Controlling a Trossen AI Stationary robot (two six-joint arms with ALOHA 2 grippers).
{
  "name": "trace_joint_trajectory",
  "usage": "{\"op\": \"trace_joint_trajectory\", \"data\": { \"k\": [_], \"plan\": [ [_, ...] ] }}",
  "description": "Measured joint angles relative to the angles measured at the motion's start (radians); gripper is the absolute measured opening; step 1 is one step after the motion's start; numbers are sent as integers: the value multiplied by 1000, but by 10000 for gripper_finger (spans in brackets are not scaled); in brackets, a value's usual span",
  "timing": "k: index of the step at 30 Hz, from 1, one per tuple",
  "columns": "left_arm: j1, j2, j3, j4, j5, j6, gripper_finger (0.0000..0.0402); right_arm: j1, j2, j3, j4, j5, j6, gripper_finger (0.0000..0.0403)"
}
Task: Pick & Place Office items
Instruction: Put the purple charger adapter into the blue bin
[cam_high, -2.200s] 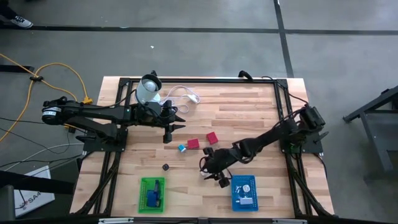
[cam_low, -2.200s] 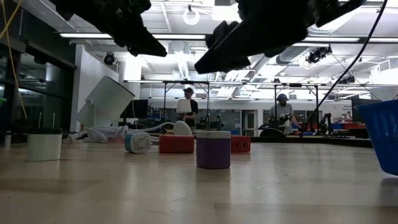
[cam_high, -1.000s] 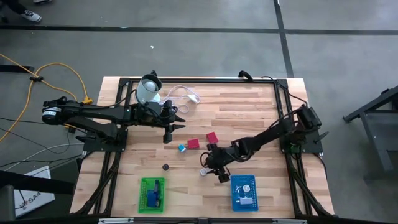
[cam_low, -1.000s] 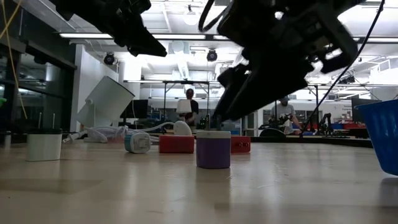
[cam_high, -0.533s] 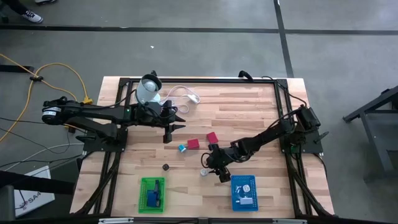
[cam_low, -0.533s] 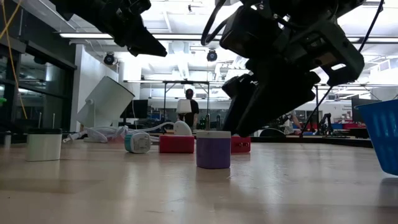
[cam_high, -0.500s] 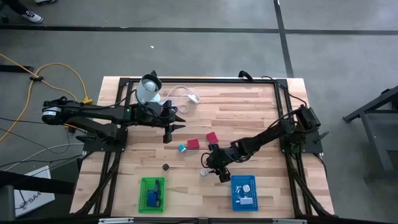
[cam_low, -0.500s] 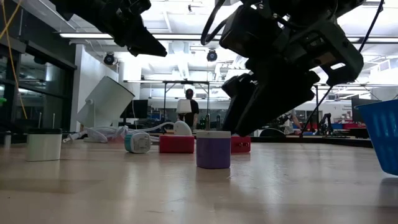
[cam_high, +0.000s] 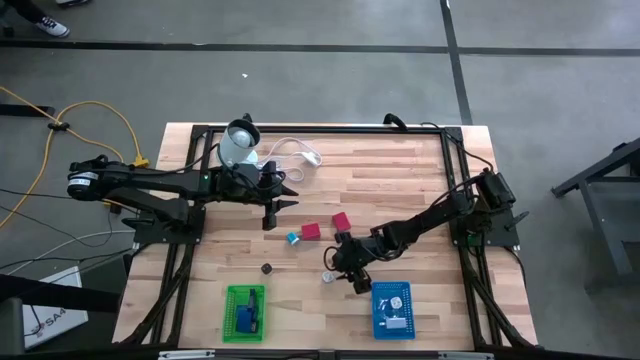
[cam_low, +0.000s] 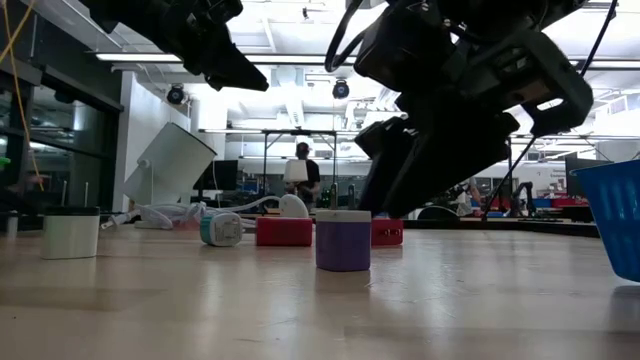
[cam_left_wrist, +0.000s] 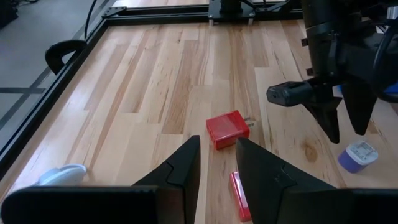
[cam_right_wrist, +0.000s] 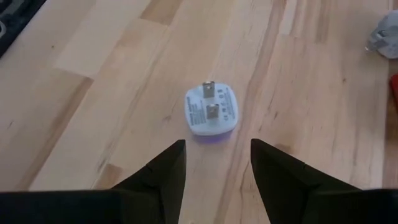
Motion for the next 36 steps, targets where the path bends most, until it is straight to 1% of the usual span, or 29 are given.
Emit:
{"op": "trace_joint_trajectory", "data": {
  "k": [5,15,21,24,36],
  "plan": [
    [0,0,0,0,0,0,98,0,0,0,11,-39,-1,166],
    [0,0,0,0,0,0,98,0,0,0,22,-38,-10,169],
    [0,0,0,0,0,0,98,-2,0,0,22,-27,-10,191],
    [0,0,0,0,0,0,98,-2,0,0,23,-1,-12,198],
    [0,0,0,0,0,0,98,-2,0,0,48,17,-39,197]
  ]
}}
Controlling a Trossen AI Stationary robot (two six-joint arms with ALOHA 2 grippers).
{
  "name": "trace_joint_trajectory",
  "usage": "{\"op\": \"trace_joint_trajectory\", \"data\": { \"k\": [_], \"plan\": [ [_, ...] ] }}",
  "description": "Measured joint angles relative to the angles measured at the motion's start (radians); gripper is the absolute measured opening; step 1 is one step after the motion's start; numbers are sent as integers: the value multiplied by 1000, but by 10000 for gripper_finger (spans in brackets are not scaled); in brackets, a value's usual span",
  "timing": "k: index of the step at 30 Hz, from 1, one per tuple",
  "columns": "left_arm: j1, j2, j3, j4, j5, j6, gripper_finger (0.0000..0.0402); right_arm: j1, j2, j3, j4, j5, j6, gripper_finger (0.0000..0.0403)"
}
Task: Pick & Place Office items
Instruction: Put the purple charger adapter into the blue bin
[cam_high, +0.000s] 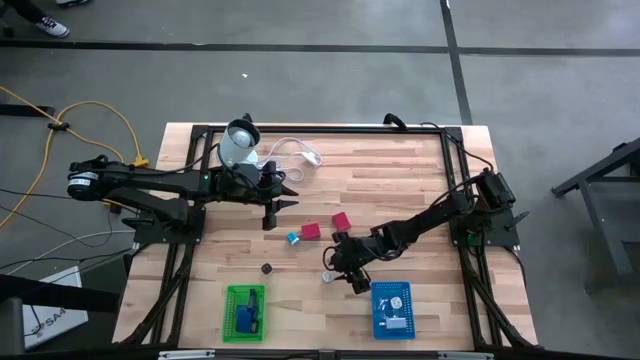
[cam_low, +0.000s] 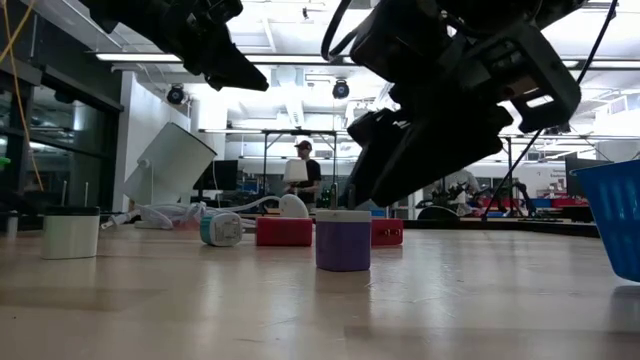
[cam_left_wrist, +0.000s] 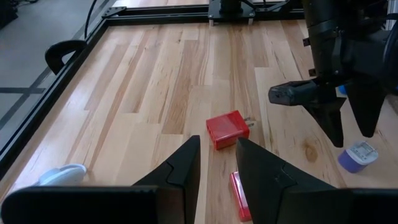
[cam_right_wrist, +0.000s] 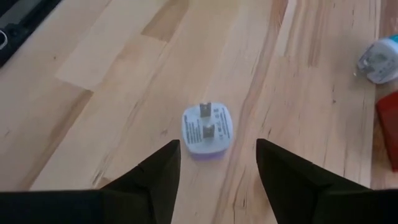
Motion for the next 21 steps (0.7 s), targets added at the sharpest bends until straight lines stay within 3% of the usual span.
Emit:
{"op": "trace_joint_trajectory", "data": {
  "k": [21],
  "plan": [
    [0,0,0,8,0,0,98,-7,64,34,29,-39,5,198]
  ]
}}
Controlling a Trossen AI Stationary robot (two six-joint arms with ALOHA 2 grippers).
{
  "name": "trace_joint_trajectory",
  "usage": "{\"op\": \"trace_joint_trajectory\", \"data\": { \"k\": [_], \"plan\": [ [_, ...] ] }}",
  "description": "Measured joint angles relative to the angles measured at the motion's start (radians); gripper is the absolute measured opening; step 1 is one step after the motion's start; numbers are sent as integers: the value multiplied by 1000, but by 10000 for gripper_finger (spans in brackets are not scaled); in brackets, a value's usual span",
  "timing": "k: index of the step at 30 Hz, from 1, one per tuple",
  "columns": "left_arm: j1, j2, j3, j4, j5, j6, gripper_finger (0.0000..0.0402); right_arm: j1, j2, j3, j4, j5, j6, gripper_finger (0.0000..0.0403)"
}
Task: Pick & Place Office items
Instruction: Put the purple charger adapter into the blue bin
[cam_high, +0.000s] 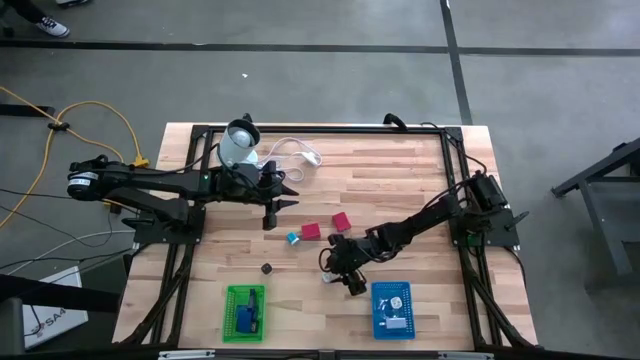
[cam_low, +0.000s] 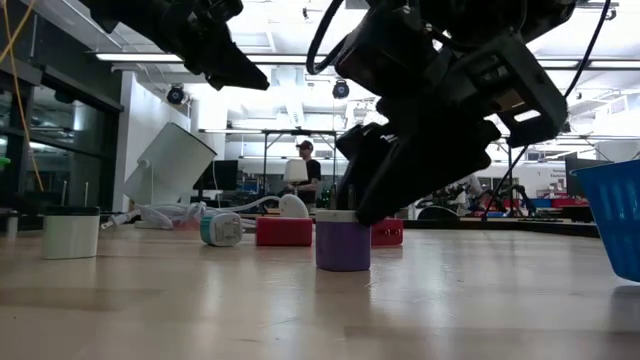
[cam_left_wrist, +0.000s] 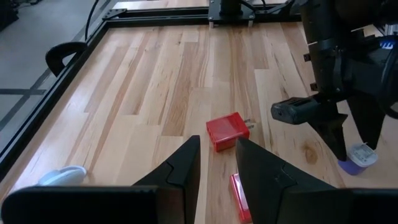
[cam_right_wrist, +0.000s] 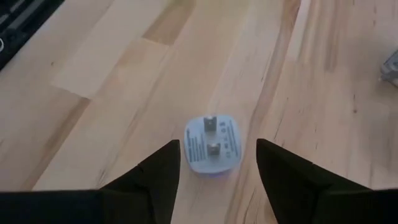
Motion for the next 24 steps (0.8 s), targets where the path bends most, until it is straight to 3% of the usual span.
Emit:
{"op": "trace_joint_trajectory", "data": {
  "k": [24],
  "plan": [
    [0,0,0,34,0,0,98,2,40,2,52,-15,8,197]
  ]
}}
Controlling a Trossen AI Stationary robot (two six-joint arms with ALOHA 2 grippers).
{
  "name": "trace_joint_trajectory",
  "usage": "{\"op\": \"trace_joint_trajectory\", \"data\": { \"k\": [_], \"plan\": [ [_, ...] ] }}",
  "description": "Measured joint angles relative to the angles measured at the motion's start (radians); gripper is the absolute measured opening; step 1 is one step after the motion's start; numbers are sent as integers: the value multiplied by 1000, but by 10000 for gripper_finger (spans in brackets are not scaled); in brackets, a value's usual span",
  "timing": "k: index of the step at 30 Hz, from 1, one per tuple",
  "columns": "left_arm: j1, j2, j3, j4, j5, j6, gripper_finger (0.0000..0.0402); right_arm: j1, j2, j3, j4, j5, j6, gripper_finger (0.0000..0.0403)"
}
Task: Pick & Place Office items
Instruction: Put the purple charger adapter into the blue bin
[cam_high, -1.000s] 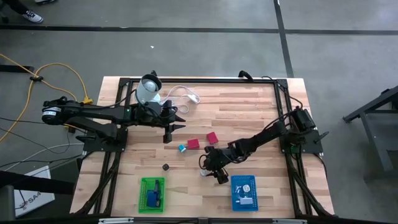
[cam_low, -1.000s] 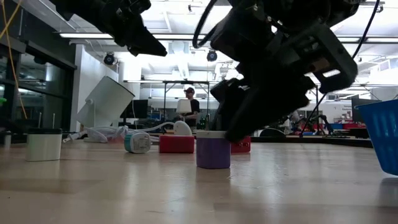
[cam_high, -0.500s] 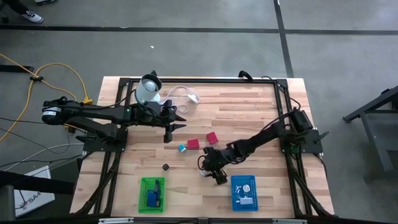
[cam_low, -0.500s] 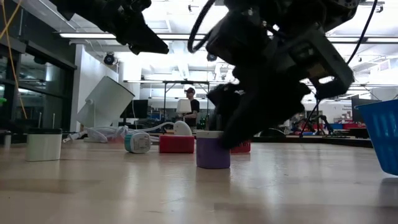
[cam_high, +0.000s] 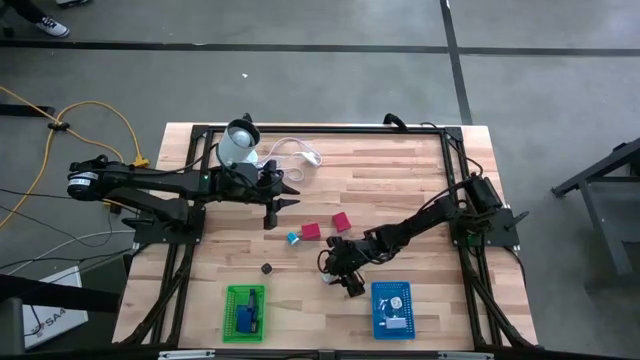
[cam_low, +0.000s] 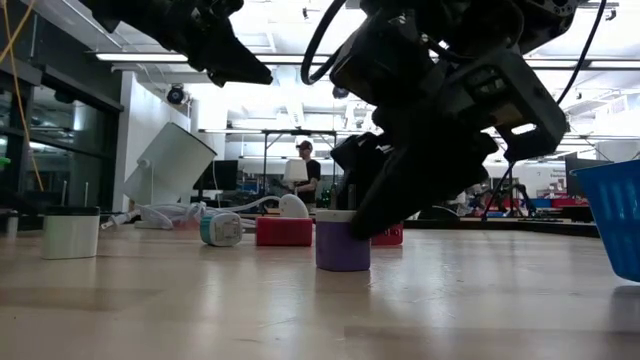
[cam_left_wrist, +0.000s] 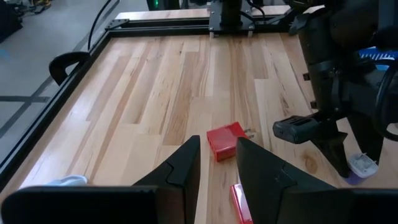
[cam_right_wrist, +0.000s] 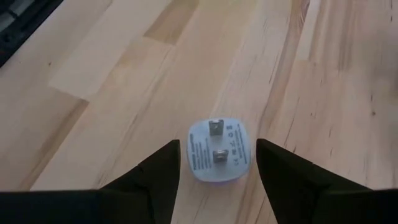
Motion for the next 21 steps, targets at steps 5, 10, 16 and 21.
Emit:
{"op": "trace_joint_trajectory", "data": {
  "k": [5,10,16,21],
  "plan": [
    [0,0,0,1,0,0,98,0,0,0,-1,1,0,197],
    [0,0,0,1,0,0,98,0,0,0,-1,4,-1,197],
    [0,0,0,2,0,0,98,0,0,0,-1,4,-1,191],
    [0,0,0,2,0,0,98,0,0,0,-1,4,-1,160]
  ]
}}
